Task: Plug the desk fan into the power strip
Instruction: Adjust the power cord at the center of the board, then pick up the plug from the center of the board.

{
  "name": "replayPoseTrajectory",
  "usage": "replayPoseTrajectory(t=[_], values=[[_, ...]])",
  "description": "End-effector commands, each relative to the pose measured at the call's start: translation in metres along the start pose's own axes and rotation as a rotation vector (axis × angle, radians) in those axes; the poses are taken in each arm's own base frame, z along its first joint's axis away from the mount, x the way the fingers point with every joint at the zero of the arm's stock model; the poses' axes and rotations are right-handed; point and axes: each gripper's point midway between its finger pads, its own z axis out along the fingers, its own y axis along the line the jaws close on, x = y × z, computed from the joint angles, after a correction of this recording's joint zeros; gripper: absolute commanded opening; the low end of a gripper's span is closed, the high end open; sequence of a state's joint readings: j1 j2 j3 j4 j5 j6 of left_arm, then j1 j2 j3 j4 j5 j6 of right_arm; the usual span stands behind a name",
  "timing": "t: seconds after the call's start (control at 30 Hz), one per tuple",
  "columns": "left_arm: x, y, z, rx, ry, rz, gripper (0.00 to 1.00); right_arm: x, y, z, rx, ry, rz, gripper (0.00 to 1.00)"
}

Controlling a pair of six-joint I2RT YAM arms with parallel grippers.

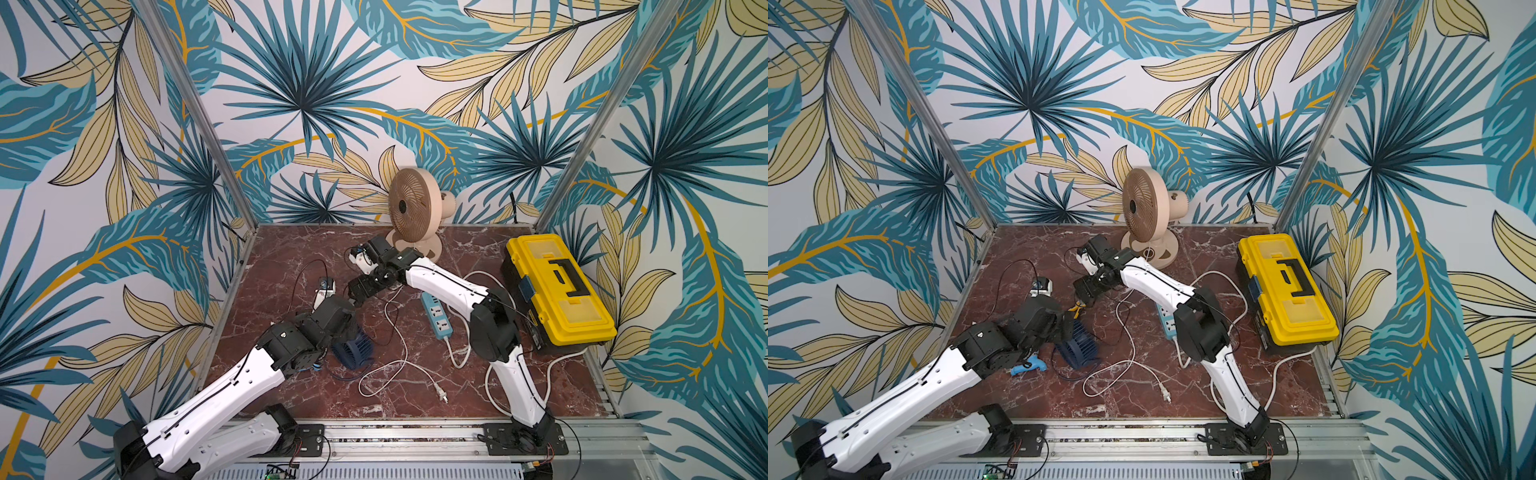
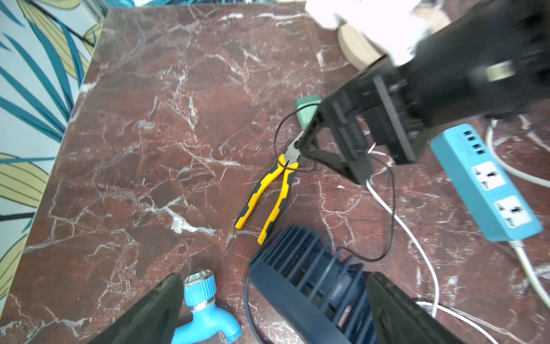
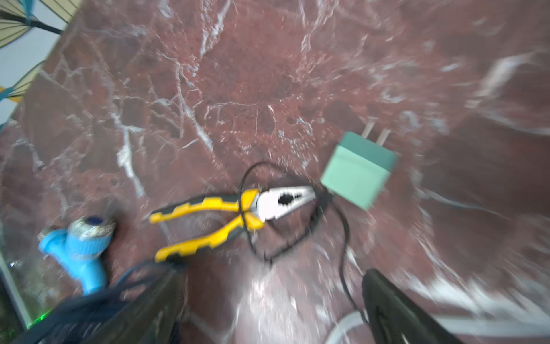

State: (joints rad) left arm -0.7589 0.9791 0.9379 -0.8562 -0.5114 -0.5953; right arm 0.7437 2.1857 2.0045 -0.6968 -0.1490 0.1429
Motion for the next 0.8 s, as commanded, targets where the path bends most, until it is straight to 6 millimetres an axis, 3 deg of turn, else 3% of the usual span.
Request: replayPoseTrajectory(t=[0.0,0.1,0.27,0.5,0.77], values=[[-0.010,0.010,-0.010,-0.049,-0.032,0.003,1.00,0.002,-0.009,-0.062,0.078,-0.047,0.033,0.99],[-0.012,0.018,-0.009,-0.086,-0.051,0.003,1.00,0.043,-0.017,-0.089,0.123,0.001,0.065,0.99],[-0.014,0.017,-0.008,-0.072,-0.081,-0.001,1.00,0.136,-0.019,-0.119,0.124,0.134,0.115,0.98],[-0.012,0.008,0.003,-0.060,-0.069,0.012,1.00,0.251,-0.009,-0.134,0.136,0.377,0.163,0.86],[0.000,0.005,0.019,-0.035,-0.027,-0.002,1.00,0.297,0.003,-0.108,0.124,0.552,0.153,0.72]])
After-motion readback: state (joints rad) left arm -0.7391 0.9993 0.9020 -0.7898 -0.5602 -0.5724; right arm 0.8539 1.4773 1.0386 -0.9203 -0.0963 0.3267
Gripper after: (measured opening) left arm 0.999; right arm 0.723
